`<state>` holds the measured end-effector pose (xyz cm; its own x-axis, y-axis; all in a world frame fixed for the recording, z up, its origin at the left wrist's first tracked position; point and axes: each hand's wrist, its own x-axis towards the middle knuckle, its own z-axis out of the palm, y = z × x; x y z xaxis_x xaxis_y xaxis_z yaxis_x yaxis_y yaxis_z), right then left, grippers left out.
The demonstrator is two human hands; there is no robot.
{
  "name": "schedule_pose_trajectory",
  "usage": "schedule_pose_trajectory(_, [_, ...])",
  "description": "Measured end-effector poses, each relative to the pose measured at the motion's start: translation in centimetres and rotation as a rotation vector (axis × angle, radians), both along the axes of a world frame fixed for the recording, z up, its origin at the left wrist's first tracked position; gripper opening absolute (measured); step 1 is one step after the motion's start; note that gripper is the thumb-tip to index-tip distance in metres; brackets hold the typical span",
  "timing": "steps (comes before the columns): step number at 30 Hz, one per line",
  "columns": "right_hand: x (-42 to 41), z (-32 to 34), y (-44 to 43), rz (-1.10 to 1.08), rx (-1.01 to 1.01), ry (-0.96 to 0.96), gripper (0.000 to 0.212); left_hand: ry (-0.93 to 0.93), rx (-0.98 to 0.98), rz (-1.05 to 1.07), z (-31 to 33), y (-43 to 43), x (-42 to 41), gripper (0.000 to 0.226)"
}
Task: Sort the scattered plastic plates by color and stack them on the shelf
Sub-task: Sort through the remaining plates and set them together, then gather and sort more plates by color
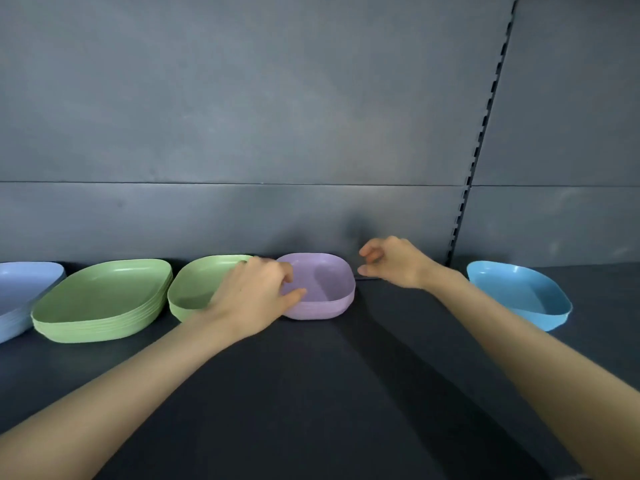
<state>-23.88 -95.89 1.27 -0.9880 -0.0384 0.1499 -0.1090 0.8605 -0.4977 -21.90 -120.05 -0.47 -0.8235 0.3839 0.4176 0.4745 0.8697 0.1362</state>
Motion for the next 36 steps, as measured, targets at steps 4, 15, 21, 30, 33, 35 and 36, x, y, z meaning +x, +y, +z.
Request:
schedule_pose_trajectory(4, [1.8,2.6,2.0,-0.049,0.184,0.05,0.047,0.025,-0.077,-0.019,2.9,1.7,-0.6,0.034])
schedule_pose_trajectory(15, [7.9,9.6,12.4,-0.147,0.34,0.209,0.05,0.056,-0.17,-0.272,10.5,12.5,1.1,0.059])
schedule_pose_trajectory(21, [11.7,9.9,20.5,-0.124,0.388,0.245,0.048,0.08,-0.162,-0.256,10.5,20.7,3.8,0.061])
schedule_pose_trajectory(30, [13.3,7.7,28.9,-0.036,0.369,0.153,0.05,-0.023,-0.126,-0.171,8.0,28.6,7.4,0.064])
schedule_pose_trajectory(33, [12.8,7.0,29.4,0.014,0.33,0.147,0.05,-0.062,-0.113,-0.128,7.7,29.0,7.6,0.064])
schedule_pose_trajectory(35, [12.4,6.3,29.4,0.053,0.309,0.13,0.05,-0.101,-0.087,-0.1,7.3,29.1,7.7,0.063])
schedule_pose_trajectory(36, [12.2,5.9,29.4,0.073,0.294,0.12,0.05,-0.13,-0.064,-0.089,6.9,29.0,7.6,0.063])
